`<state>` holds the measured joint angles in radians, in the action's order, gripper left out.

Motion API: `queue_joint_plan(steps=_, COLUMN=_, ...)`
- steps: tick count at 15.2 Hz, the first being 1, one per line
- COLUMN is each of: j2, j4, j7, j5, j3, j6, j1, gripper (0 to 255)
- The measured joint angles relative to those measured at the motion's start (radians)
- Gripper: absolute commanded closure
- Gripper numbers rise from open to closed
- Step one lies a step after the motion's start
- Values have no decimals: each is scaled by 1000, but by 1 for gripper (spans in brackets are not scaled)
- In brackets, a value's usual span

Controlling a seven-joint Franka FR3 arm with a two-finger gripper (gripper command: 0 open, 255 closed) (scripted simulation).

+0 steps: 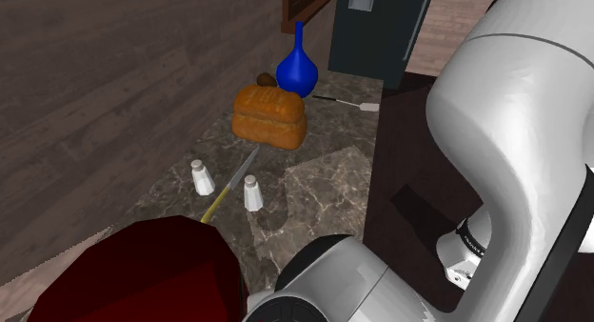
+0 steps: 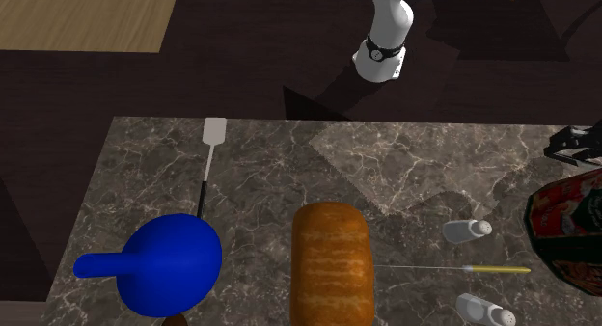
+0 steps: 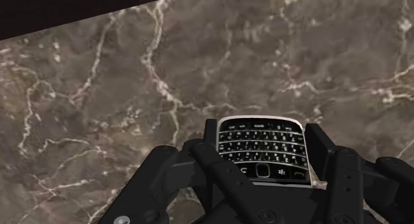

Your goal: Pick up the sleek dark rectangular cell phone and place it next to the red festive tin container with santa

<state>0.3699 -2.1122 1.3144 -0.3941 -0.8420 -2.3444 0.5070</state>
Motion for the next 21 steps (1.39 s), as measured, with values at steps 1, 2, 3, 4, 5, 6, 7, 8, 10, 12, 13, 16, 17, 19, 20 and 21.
queue_joint_plan(steps=1, j2=0, j4=0, j7=0, j5=0, j3=0, j6=-1, j1=0, gripper=255)
queue_joint_plan(steps=2, j2=0, j4=-1, j7=0, j5=0, j3=0, j6=-1, j1=0, gripper=255)
queue_joint_plan(steps=3, j2=0, j4=0, j7=0, j5=0, j3=0, j6=-1, j1=0, gripper=255)
queue_joint_plan(steps=4, j2=1, j4=0, j7=0, j5=-1, j3=0, j6=-1, j1=0, gripper=0)
queue_joint_plan(steps=5, j2=3, j4=0, j7=1, j5=-1, j3=1, j6=-1, j1=1, gripper=0)
queue_joint_plan(steps=6, j2=4, j4=-1, j7=1, j5=-2, j3=1, j6=-1, j1=1, gripper=0)
queue_joint_plan(steps=7, j2=4, j4=-1, j7=2, j5=-2, j3=1, j6=-1, j1=1, gripper=0)
queue_joint_plan(steps=8, j2=4, j4=-1, j7=2, j5=-2, j3=1, j6=-1, j1=1, gripper=0)
queue_joint_plan(steps=10, j2=4, j4=-2, j7=1, j5=-1, j3=1, j6=-2, j1=1, gripper=0)
queue_joint_plan(steps=12, j2=-28, j4=0, j7=-19, j5=32, j3=-23, j6=22, j1=-18, gripper=0)
queue_joint_plan(steps=13, j2=-53, j4=-1, j7=-34, j5=57, j3=-40, j6=38, j1=-33, gripper=0)
queue_joint_plan(steps=16, j2=-95, j4=16, j7=-69, j5=106, j3=-68, j6=80, j1=-59, gripper=0)
queue_joint_plan(steps=17, j2=-97, j4=18, j7=-71, j5=109, j3=-70, j6=84, j1=-61, gripper=0)
queue_joint_plan(steps=19, j2=-96, j4=22, j7=-72, j5=110, j3=-70, j6=88, j1=-61, gripper=0)
queue_joint_plan(steps=20, j2=-96, j4=22, j7=-72, j5=110, j3=-70, j6=88, j1=-61, gripper=0)
queue_joint_plan(steps=21, j2=-97, j4=22, j7=-73, j5=110, j3=-70, j6=88, j1=-61, gripper=0)
